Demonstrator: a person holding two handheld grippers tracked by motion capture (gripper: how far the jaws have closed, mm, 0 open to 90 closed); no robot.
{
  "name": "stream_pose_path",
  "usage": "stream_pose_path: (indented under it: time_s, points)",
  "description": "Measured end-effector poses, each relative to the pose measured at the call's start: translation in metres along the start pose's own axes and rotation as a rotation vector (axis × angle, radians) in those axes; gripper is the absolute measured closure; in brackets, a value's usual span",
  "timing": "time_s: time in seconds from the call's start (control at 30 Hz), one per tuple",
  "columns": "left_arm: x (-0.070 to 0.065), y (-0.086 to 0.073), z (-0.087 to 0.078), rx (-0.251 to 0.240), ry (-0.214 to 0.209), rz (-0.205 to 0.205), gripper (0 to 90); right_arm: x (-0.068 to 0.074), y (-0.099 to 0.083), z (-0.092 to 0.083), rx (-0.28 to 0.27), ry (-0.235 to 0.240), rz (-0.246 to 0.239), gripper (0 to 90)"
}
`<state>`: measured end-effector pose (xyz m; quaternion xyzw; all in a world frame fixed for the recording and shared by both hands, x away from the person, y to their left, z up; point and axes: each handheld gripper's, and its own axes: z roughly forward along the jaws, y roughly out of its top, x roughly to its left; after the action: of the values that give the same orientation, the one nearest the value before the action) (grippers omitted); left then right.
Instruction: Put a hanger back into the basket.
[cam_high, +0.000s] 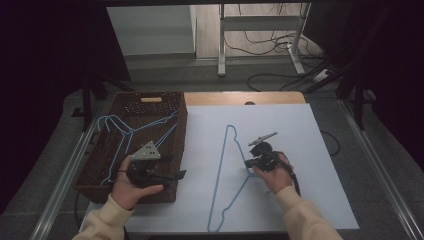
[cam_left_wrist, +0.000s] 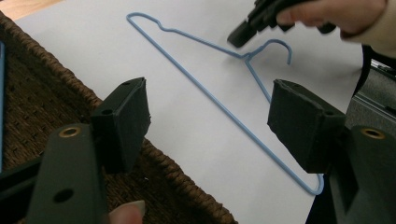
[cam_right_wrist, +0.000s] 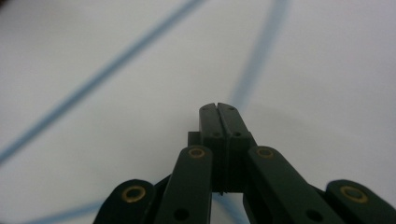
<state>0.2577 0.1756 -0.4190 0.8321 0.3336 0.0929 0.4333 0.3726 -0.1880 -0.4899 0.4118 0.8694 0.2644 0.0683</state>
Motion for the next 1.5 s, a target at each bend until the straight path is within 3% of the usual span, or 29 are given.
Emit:
stream_pose_path:
  time_s: [0.1, 0.3, 0.63, 0.83, 0.97, 1.07, 1.27, 1.5]
  points:
    - [0.000, 0.000, 0.001, 0.003, -0.002, -0.002, 28.9, -0.021, -0.008, -0.006, 0.026, -0.021, 0.027, 89.8]
    - [-0.002, 0.000, 0.003, 0.004, -0.006, 0.001, 29.0, -0.033, -0.029, -0.008, 0.069, -0.027, 0.036, 89.9]
    - [-0.006, 0.002, 0.007, 0.012, -0.015, 0.008, 29.0, -0.017, -0.060, -0.025, 0.094, 0.023, 0.042, 89.9]
    - [-0.008, 0.002, 0.010, 0.019, -0.020, 0.014, 28.9, 0.004, -0.075, -0.032, 0.117, 0.059, 0.022, 89.8]
    - [-0.009, 0.002, 0.011, 0.022, -0.021, 0.017, 28.9, 0.008, -0.078, -0.035, 0.115, 0.068, 0.007, 89.8]
    - [-0.009, 0.002, 0.012, 0.023, -0.021, 0.014, 28.9, 0.006, -0.075, -0.039, 0.101, 0.071, -0.021, 84.7]
    - [-0.008, 0.001, 0.012, 0.024, -0.020, 0.015, 28.9, 0.019, -0.066, -0.040, 0.123, 0.074, -0.156, 70.3]
    - [-0.008, 0.001, 0.012, 0.025, -0.021, 0.016, 28.9, 0.029, -0.061, -0.029, 0.209, 0.052, -0.230, 71.7]
